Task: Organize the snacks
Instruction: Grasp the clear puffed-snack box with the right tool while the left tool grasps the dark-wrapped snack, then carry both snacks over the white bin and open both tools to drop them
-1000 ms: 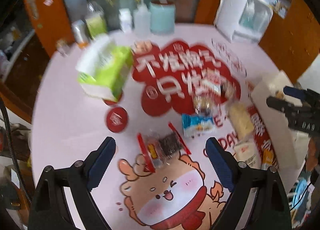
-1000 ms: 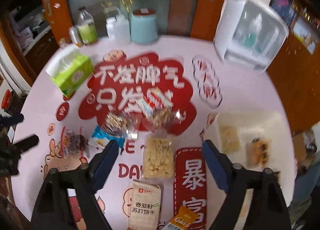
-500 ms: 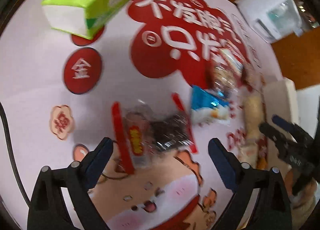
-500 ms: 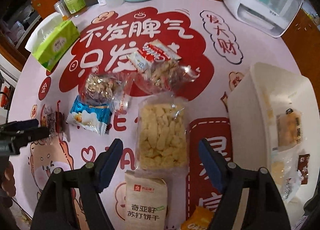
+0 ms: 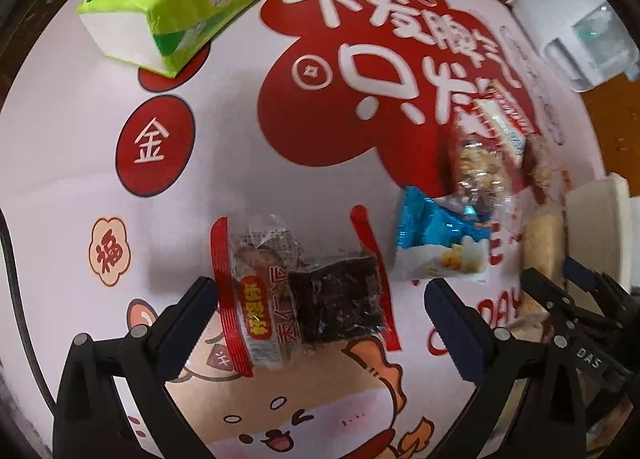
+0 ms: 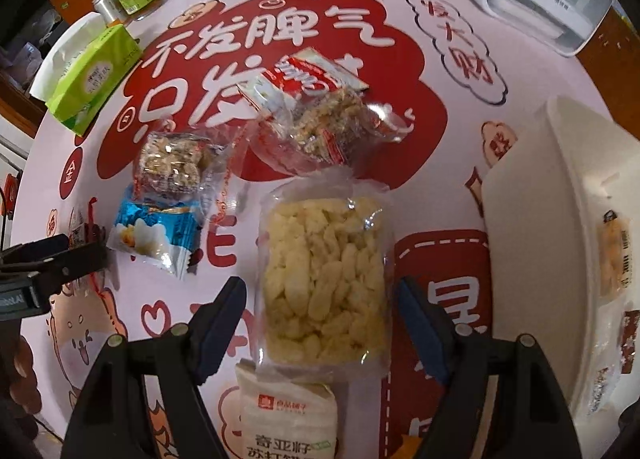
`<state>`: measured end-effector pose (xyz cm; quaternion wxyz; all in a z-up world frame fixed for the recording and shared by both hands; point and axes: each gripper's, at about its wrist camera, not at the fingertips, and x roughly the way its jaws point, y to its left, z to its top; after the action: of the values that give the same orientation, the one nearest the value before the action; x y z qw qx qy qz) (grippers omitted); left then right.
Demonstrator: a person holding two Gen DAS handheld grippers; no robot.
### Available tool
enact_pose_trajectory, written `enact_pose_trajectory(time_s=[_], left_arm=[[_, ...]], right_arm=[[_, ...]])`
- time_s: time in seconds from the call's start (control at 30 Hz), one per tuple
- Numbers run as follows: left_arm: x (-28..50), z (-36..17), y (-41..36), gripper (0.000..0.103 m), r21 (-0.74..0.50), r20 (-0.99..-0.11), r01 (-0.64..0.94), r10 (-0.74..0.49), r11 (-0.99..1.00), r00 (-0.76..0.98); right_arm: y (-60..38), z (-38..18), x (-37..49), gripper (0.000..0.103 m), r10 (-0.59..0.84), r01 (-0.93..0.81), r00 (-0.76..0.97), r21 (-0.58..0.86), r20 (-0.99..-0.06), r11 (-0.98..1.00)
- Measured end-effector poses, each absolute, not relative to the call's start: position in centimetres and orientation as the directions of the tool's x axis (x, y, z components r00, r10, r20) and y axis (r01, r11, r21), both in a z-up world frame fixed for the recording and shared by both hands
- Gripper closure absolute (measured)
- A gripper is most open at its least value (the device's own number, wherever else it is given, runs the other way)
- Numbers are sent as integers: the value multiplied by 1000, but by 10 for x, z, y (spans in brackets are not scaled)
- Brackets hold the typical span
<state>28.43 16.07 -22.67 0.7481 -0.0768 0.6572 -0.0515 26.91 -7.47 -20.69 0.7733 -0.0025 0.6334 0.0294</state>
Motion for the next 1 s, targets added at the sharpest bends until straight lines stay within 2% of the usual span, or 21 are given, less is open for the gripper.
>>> enact_pose_trajectory(time_s=[0.2,0.27,0.3,0.33,0.37,0.4,0.43,0.47,0.73,0.9,1.0], left_arm=[[285,-236,151,1,-29,-992,-29,-25,999,121],[285,-237,150,3,-9,-992,-34,-4,999,127],[284,-236,150,10,-8,-991,-41,-3,999,134],[283,-232,151,25,-10,-988,-47,-2,999,152],[283,-228,152,34,-11,-986,-44,-3,999,168],[281,-226,152,50,-11,-985,-40,-4,999,174],[281,-224,151,60,-13,-984,-33,-7,999,175],[281,-225,150,62,-16,-984,-25,-12,1000,177],[257,-222,156,63,-57,-983,-47,-48,997,175],[229,-186,148,63,-55,-971,-6,-52,998,234],[218,-163,139,63,-101,-961,16,-102,995,257]], right_arm=[[-74,-213,271,41,19,-65,189,7,-982,998],[-73,-213,272,43,12,-76,192,-2,-981,997],[-73,-213,272,44,13,-77,194,-2,-981,997],[-73,-213,272,44,13,-77,195,-2,-981,997],[-73,-213,272,44,13,-77,197,-2,-980,997],[-72,-213,271,44,12,-75,198,-3,-980,997],[-72,-213,270,44,11,-77,198,-5,-980,997],[-71,-213,268,44,8,-79,199,-8,-980,997],[-64,-198,244,44,36,-89,230,16,-973,996],[-63,-167,217,44,69,-100,300,41,-951,994],[-70,-145,199,44,110,-101,330,81,-938,992]])
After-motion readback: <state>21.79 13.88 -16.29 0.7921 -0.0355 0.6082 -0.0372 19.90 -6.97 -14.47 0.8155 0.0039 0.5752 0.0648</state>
